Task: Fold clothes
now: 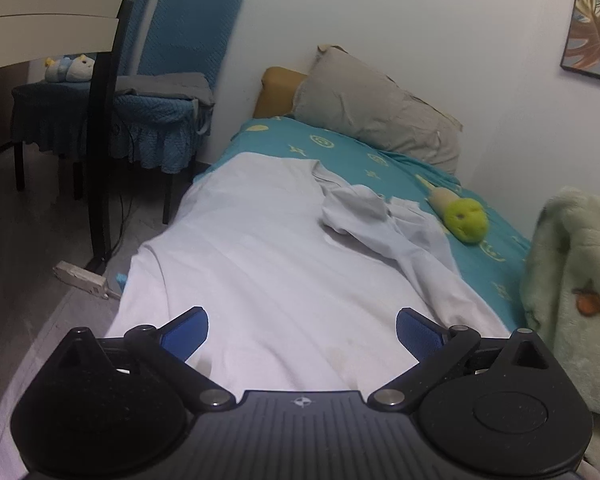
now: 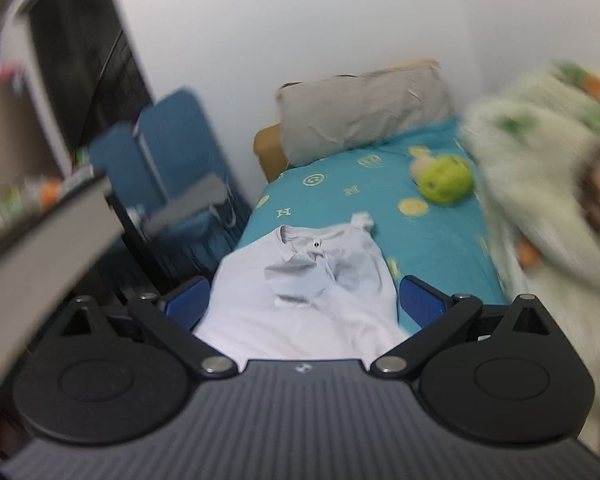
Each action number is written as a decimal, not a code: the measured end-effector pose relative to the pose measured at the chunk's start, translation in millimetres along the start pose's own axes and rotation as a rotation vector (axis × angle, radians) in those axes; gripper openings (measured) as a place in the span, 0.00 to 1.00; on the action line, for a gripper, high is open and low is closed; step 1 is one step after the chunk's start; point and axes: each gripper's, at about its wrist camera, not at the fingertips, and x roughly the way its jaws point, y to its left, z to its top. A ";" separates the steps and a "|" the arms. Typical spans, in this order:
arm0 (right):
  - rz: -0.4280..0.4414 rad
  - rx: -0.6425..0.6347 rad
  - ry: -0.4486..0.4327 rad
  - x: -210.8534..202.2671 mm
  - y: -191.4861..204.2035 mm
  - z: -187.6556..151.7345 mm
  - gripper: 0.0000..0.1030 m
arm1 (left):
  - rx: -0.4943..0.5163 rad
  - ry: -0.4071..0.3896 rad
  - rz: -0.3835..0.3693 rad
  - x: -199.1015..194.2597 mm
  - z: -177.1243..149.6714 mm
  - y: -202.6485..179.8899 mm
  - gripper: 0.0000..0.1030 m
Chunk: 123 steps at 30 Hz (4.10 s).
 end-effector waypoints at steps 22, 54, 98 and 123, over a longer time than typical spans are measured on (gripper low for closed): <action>-0.090 0.062 -0.104 -59.9 -60.4 -5.0 1.00 | 0.216 0.175 -0.229 -34.2 -73.7 -170.9 0.78; -0.265 0.167 -0.077 -34.9 -128.2 1.9 1.00 | 0.195 0.386 -0.564 39.8 -154.4 -248.8 0.00; -0.242 0.224 -0.070 -44.5 -143.9 -0.3 1.00 | -0.077 0.530 -0.453 -13.8 -78.3 -186.7 0.00; -0.256 0.085 0.018 -29.9 -105.4 -7.4 1.00 | 0.259 0.443 -0.193 -89.4 -80.1 -118.0 0.45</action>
